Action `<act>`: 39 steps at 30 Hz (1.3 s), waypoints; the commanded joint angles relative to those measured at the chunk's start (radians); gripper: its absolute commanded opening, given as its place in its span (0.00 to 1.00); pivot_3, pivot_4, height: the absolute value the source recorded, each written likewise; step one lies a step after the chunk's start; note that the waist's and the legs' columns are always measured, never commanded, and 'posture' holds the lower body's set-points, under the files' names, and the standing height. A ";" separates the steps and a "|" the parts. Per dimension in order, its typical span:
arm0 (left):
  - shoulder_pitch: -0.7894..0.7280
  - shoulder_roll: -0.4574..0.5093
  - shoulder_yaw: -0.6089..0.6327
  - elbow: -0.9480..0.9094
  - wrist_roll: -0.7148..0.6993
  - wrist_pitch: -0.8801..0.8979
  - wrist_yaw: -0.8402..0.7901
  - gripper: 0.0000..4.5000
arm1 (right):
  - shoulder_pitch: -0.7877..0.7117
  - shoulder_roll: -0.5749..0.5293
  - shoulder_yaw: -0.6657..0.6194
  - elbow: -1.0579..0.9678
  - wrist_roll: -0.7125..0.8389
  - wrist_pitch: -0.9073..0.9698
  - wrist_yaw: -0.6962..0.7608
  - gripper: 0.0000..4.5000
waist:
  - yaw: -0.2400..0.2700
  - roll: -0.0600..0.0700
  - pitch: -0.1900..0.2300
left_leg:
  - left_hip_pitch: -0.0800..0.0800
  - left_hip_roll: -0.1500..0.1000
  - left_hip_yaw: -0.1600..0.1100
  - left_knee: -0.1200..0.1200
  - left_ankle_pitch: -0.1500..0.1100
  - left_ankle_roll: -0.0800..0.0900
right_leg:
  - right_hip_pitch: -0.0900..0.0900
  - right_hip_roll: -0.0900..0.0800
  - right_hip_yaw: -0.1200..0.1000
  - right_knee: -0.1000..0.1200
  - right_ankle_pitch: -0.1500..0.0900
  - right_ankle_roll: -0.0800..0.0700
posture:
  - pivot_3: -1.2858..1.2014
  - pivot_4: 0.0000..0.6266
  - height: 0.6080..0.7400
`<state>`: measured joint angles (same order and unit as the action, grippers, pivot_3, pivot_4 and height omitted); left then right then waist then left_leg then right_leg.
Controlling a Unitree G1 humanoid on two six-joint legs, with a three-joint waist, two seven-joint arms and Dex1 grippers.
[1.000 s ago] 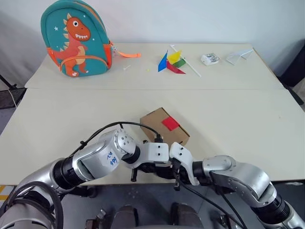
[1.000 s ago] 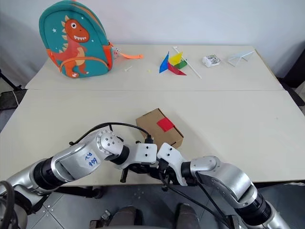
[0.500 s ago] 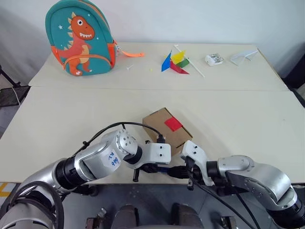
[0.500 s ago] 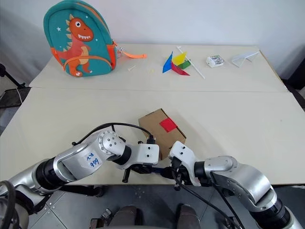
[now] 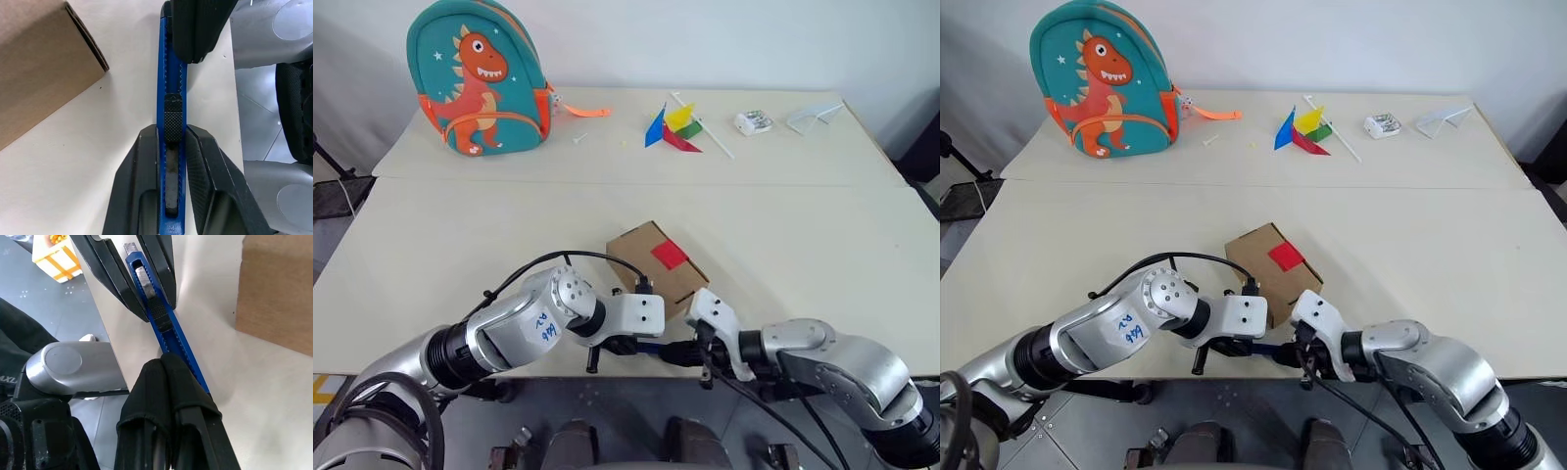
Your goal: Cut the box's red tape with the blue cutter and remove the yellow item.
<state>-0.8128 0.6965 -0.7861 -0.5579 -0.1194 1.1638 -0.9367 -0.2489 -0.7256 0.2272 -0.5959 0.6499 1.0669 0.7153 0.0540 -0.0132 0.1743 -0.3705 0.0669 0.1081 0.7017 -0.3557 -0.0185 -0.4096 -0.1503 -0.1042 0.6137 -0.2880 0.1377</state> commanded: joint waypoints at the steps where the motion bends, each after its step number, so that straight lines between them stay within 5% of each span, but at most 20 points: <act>1: 0.019 0.000 -0.034 0.009 -0.001 0.005 0.010 0.10 | -0.011 -0.004 -0.019 0.022 -0.009 -0.007 -0.002 0.01 | 0.000 0.000 0.000 | 0.000 0.000 0.000 0.000 0.000 0.000 | 0.000 0.000 0.000 0.000 0.000 0.000 | 0.52 0.24 1.00; 23: 0.021 -0.004 -0.039 0.021 0.004 -0.006 0.013 0.10 | -0.078 0.202 0.094 0.062 -0.034 0.040 -0.078 0.01 | -0.005 0.001 -0.001 | 0.001 0.000 0.000 0.000 0.000 0.000 | 0.000 0.000 0.000 0.001 0.000 0.000 | 0.52 0.24 1.00; 31: 0.047 0.022 -0.014 0.029 0.016 -0.091 0.004 0.10 | -0.021 0.052 -0.061 -0.017 0.058 0.055 0.022 0.01 | 0.001 0.001 -0.001 | 0.000 0.000 0.000 0.000 0.000 0.001 | 0.000 0.000 0.000 -0.001 0.000 0.000 | 0.52 0.24 1.00; 36: 0.157 0.072 0.159 0.019 -0.011 -0.430 -0.041 0.10 | 0.041 -0.043 -0.311 -0.071 0.289 0.173 0.056 0.01 | -0.002 0.001 0.000 | -0.001 0.000 0.000 -0.002 -0.001 0.001 | -0.001 0.000 0.000 -0.002 0.000 0.000 | 0.52 0.24 1.00; 39: 0.243 0.084 0.298 0.018 -0.055 -0.745 -0.098 0.10 | 0.068 -0.110 -0.519 0.000 0.603 0.315 -0.010 0.01 | -0.003 0.001 0.001 | -0.003 0.000 0.000 -0.003 -0.001 0.001 | -0.003 0.000 0.000 -0.003 0.000 0.000 | 0.52 0.24 1.00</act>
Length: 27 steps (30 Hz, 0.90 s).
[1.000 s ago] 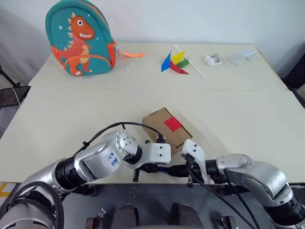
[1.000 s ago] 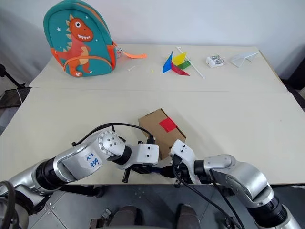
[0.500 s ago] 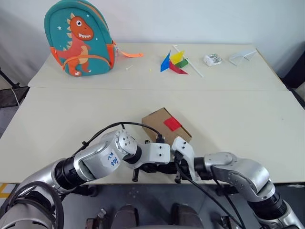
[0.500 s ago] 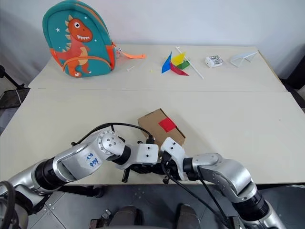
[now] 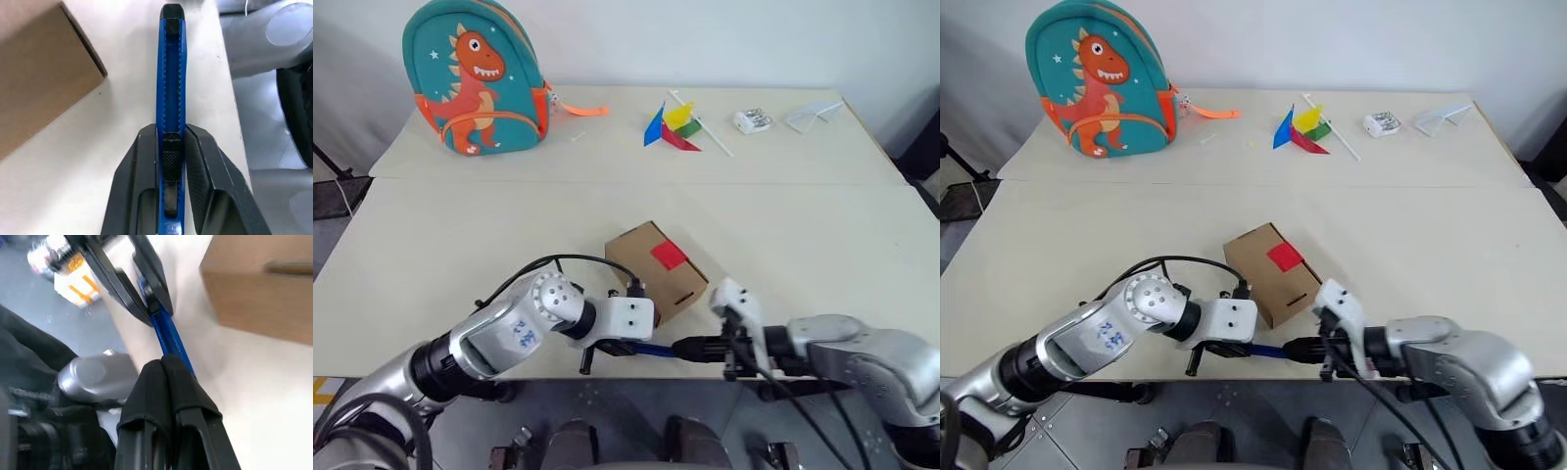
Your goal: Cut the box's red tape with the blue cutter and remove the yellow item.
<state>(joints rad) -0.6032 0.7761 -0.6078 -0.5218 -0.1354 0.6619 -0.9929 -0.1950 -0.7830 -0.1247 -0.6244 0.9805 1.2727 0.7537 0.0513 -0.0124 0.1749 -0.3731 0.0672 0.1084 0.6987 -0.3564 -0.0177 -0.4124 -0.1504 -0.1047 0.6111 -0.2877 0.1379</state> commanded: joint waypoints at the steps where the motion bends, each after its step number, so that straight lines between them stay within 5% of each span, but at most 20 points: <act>1: 0.042 -0.002 0.141 -0.006 -0.038 -0.301 -0.048 0.10 | 0.022 -0.104 -0.201 0.064 0.400 0.137 -0.083 0.01 | 0.000 0.000 0.000 | 0.000 0.000 0.000 0.000 0.000 0.000 | 0.000 0.000 0.000 0.000 0.000 0.000 | 0.52 0.24 1.00; 5: 0.037 -0.042 0.189 0.050 -0.019 -0.422 -0.053 0.10 | 0.083 -0.318 -0.247 0.133 0.797 0.055 -0.253 0.13 | 0.003 0.000 0.000 | 0.000 0.000 0.000 0.001 -0.001 0.001 | 0.001 -0.001 -0.001 -0.002 0.000 0.000 | 0.52 0.24 1.00; 7: 0.020 -0.066 0.204 0.079 -0.016 -0.463 -0.059 0.10 | 0.120 -0.417 -0.248 0.155 0.937 -0.015 -0.343 0.28 | 0.002 -0.001 0.001 | 0.000 0.000 0.000 0.000 -0.001 0.001 | 0.001 0.000 -0.001 -0.002 0.001 0.001 | 0.52 0.24 1.00; 11: -0.043 -0.097 0.208 0.142 0.041 -0.571 -0.067 0.10 | 0.092 -0.503 -0.222 0.202 0.992 -0.129 -0.383 0.59 | -0.001 -0.002 0.001 | 0.000 0.000 0.001 0.000 -0.001 0.001 | 0.001 0.000 0.000 -0.002 0.001 0.002 | 0.52 0.24 1.00; 16: -0.107 -0.150 0.190 0.230 0.109 -0.654 -0.063 0.10 | -0.131 -0.423 -0.062 0.262 0.992 -0.193 -0.538 0.97 | -0.004 -0.002 0.001 | 0.000 0.000 0.002 0.001 -0.001 0.001 | 0.001 0.000 0.000 -0.004 0.003 0.003 | 0.52 0.24 1.00; 27: -0.136 -0.232 0.183 0.310 0.190 -0.724 -0.055 0.10 | -0.326 -0.181 0.139 0.342 0.992 -0.156 -0.829 1.00 | 0.003 -0.002 0.001 | -0.006 0.000 0.002 0.002 -0.001 0.001 | -0.002 0.000 -0.001 -0.007 0.004 0.005 | 0.52 0.24 1.00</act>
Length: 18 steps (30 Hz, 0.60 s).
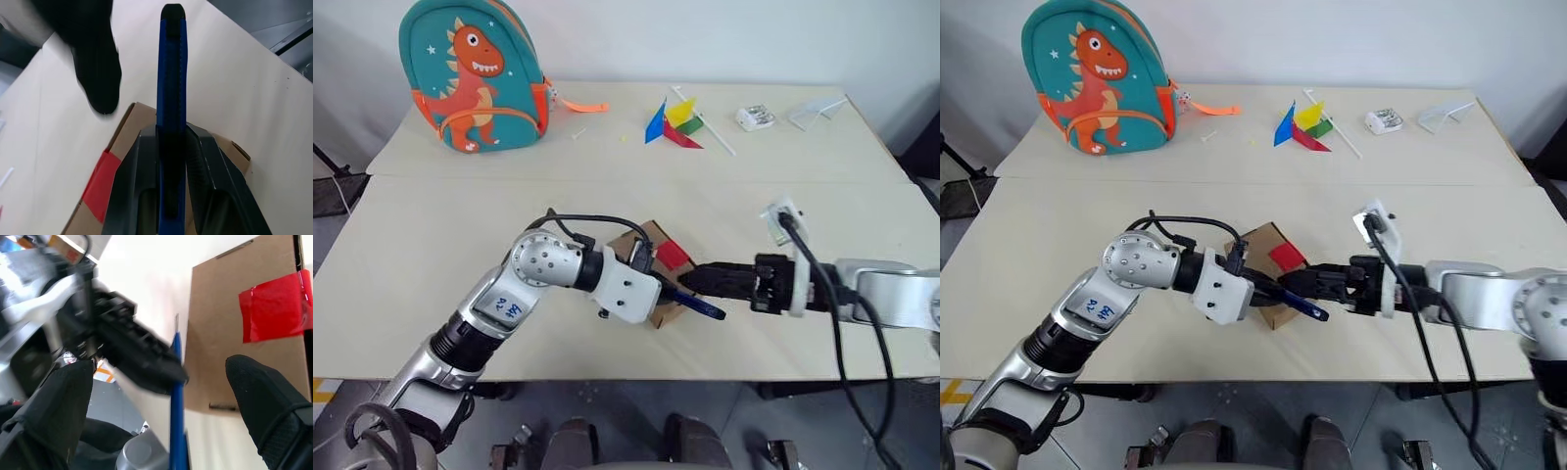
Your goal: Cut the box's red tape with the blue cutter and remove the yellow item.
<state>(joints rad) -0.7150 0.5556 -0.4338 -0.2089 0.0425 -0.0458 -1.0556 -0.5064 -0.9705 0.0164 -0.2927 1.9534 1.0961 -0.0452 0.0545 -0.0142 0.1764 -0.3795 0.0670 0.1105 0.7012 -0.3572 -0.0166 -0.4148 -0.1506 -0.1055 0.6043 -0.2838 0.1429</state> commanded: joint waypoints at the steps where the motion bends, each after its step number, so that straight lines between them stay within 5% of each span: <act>1: -0.026 -0.016 0.010 0.000 0.016 -0.017 0.007 0.10 | -0.017 0.015 0.004 0.016 0.019 0.026 -0.041 1.00 | -0.001 0.000 0.000 | 0.000 0.000 0.000 0.000 0.000 0.000 | 0.000 0.000 0.000 0.000 0.000 0.000 | 0.52 0.24 1.00; 18: -0.035 -0.029 0.019 0.008 0.058 0.015 0.018 0.10 | 0.029 0.003 0.018 0.013 0.019 0.053 -0.058 0.96 | -0.003 0.000 0.000 | 0.000 0.000 0.000 0.000 0.000 0.000 | 0.000 0.000 0.000 0.000 0.000 0.000 | 0.52 0.24 1.00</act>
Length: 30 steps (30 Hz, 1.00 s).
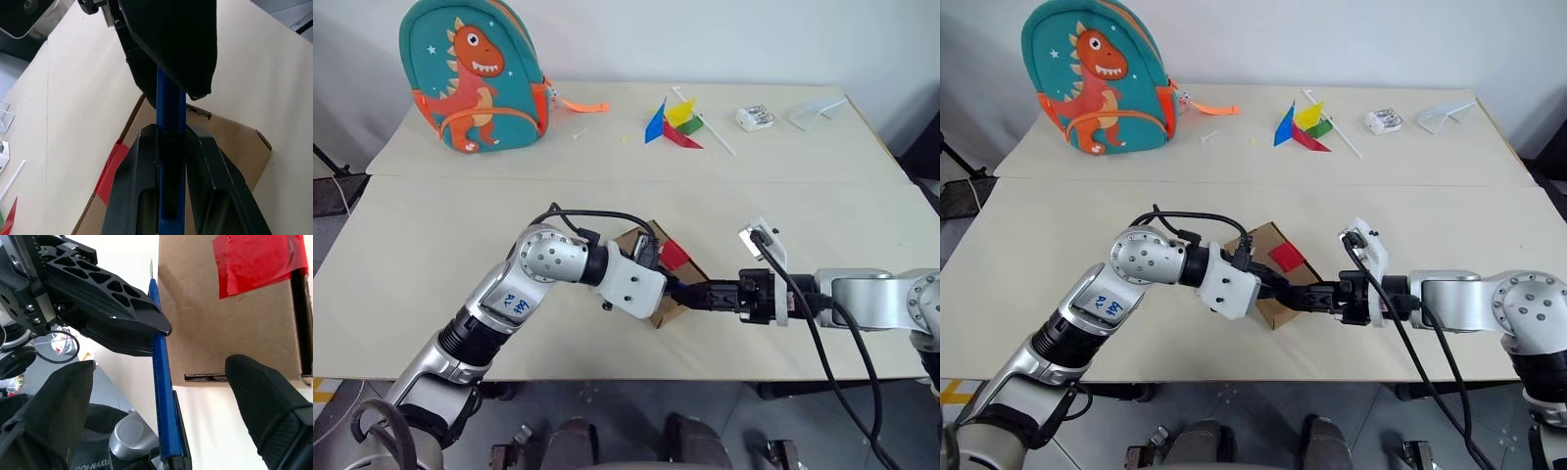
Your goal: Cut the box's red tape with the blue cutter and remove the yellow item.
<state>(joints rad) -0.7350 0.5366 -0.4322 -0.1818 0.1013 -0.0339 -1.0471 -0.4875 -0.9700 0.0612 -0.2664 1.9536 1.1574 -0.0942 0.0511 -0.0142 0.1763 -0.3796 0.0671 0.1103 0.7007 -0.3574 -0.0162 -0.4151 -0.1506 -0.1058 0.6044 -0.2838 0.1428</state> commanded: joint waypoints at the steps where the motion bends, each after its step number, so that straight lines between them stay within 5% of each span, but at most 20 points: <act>1: -0.015 -0.012 0.017 -0.021 -0.001 0.007 0.008 0.10 | 0.011 0.006 -0.025 -0.014 0.019 -0.010 -0.012 0.91 | 0.000 0.000 0.000 | 0.000 0.000 0.000 0.000 0.000 0.000 | 0.000 0.000 0.000 0.000 0.000 0.000 | 0.52 0.24 1.00; 13: -0.019 -0.005 0.027 -0.040 -0.002 0.041 -0.002 0.10 | 0.007 0.071 -0.018 -0.008 0.019 -0.016 -0.064 0.02 | 0.000 0.000 0.000 | 0.000 0.000 0.000 0.000 0.000 0.000 | 0.000 0.000 0.000 0.000 0.000 0.000 | 0.52 0.24 1.00; 23: 0.000 0.000 0.034 -0.060 -0.038 0.062 -0.023 0.10 | 0.000 0.076 -0.027 0.005 0.019 -0.012 -0.060 0.03 | -0.001 0.000 0.000 | 0.000 0.000 0.000 0.000 0.000 0.000 | 0.000 0.000 0.000 0.000 0.000 0.000 | 0.52 0.24 1.00; 30: 0.049 0.030 0.143 -0.116 -0.238 0.191 -0.096 0.54 | -0.013 0.070 -0.041 0.011 0.019 -0.002 -0.032 0.03 | -0.002 0.000 0.000 | 0.000 0.000 0.000 0.000 0.000 0.000 | 0.000 0.000 0.000 0.000 0.000 0.000 | 0.52 0.24 1.00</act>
<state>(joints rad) -0.6889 0.5452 -0.3396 -0.2717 -0.1006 0.1516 -1.1318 -0.4876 -0.8937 0.0609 -0.2441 1.9574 1.1571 -0.1416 0.0490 -0.0141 0.1763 -0.3797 0.0673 0.1102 0.7009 -0.3575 -0.0161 -0.4152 -0.1506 -0.1058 0.6048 -0.2838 0.1429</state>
